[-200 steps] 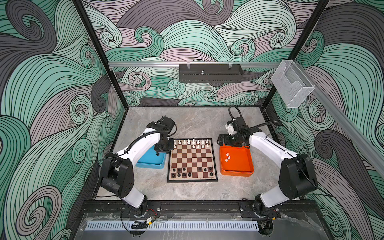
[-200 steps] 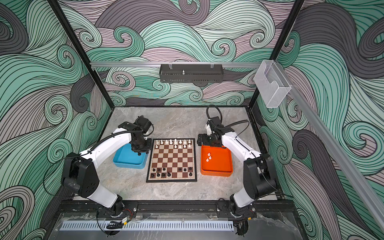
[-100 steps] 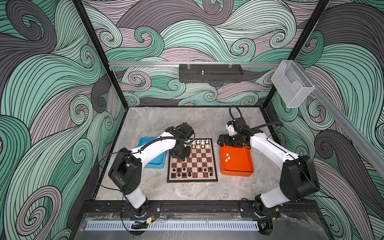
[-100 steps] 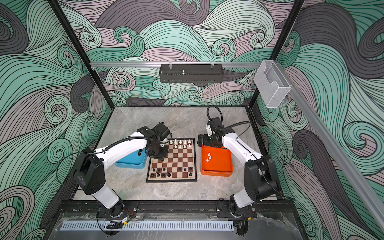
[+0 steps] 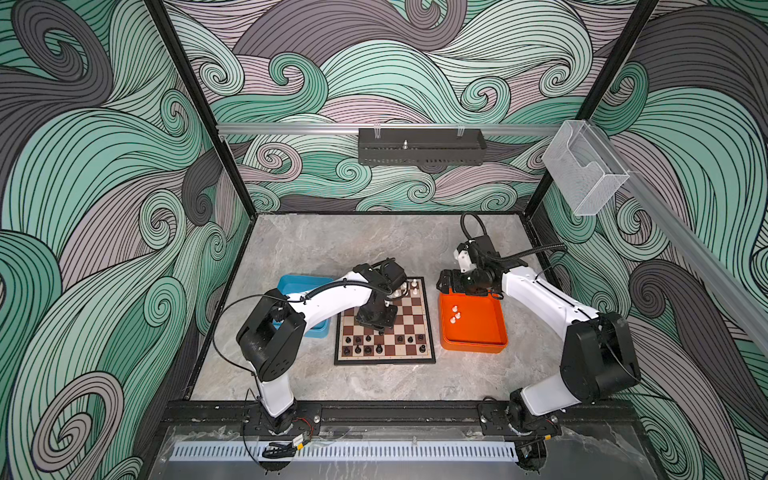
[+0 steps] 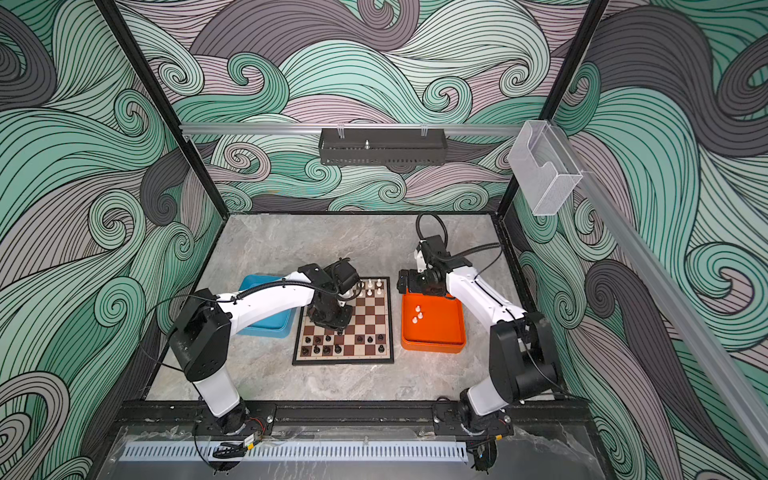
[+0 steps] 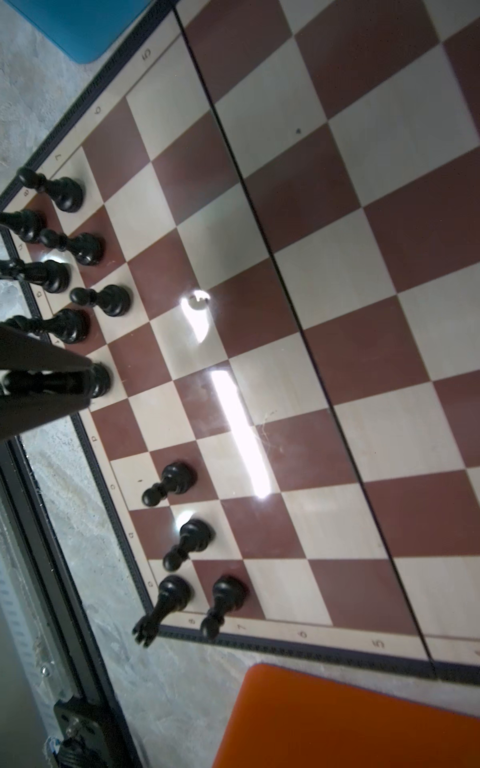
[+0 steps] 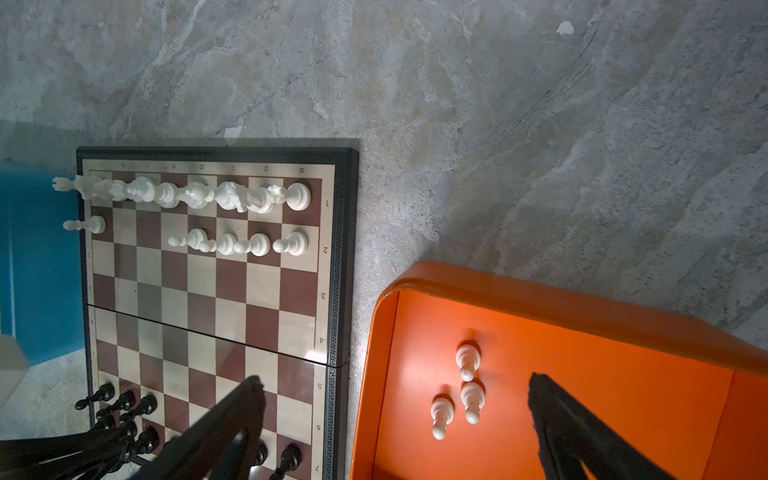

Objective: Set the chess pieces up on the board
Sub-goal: 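Carry the black pawn with the left gripper over the board's near half, then lower the black pawn into the second row from the board's near edge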

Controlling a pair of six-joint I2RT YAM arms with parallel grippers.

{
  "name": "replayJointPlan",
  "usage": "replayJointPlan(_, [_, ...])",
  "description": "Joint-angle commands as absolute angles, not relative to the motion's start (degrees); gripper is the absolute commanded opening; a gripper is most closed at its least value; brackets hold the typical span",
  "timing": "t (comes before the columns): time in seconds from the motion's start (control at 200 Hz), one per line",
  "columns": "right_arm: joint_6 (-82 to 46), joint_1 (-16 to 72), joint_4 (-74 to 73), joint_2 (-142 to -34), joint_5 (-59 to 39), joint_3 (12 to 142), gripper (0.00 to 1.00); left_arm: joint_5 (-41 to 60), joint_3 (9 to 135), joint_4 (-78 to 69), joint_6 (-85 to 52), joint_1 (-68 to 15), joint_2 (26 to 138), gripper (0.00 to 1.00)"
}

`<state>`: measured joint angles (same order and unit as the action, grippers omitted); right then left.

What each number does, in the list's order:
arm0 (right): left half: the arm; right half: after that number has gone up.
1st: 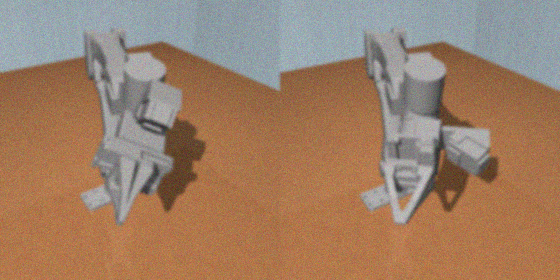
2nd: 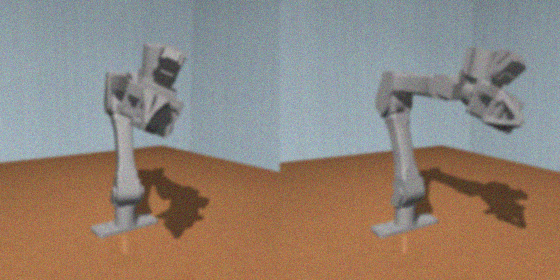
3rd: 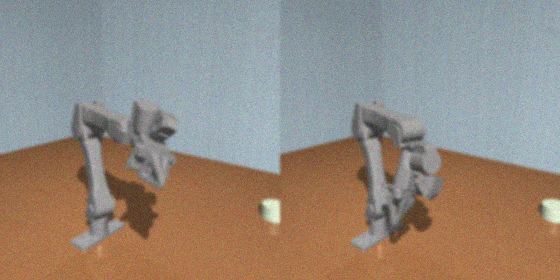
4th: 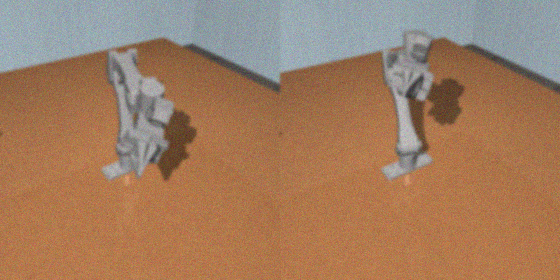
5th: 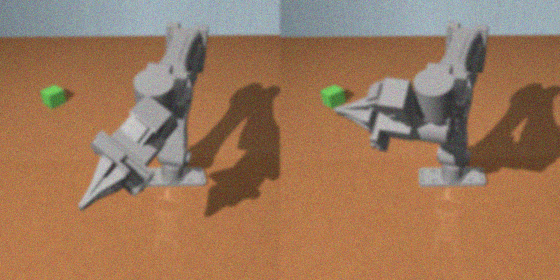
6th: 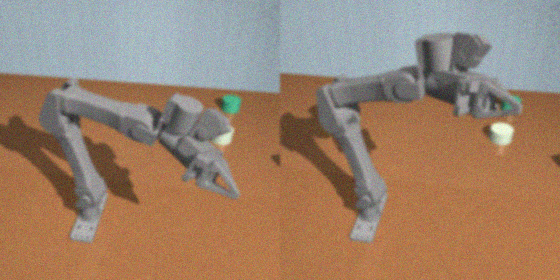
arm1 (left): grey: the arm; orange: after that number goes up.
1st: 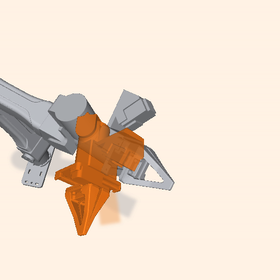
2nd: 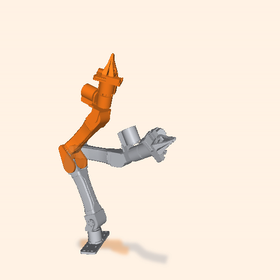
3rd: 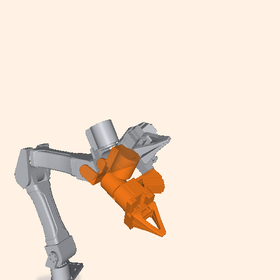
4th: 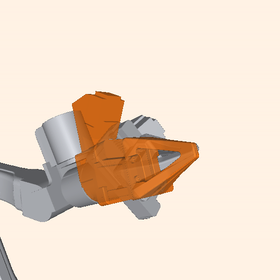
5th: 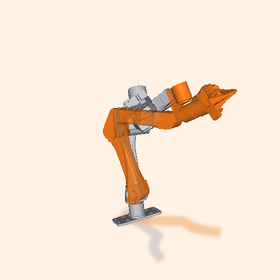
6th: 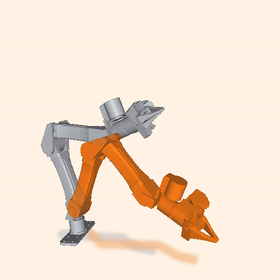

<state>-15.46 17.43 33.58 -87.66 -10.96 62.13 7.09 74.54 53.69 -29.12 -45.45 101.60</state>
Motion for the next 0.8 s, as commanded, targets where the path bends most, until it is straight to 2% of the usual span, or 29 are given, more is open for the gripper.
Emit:
replayJointPlan(0.0, [-15.7,17.2,33.9,-86.9,-10.6,61.7,0.99,7.0,74.9,53.7,-29.6,-45.6,103.3,0.11])
replayJointPlan(0.796, [-15.4,16.9,33.5,-87.8,-11.1,61.9,0.99,7.1,74.5,54.6,-30.5,-45.6,106.6,0.11])
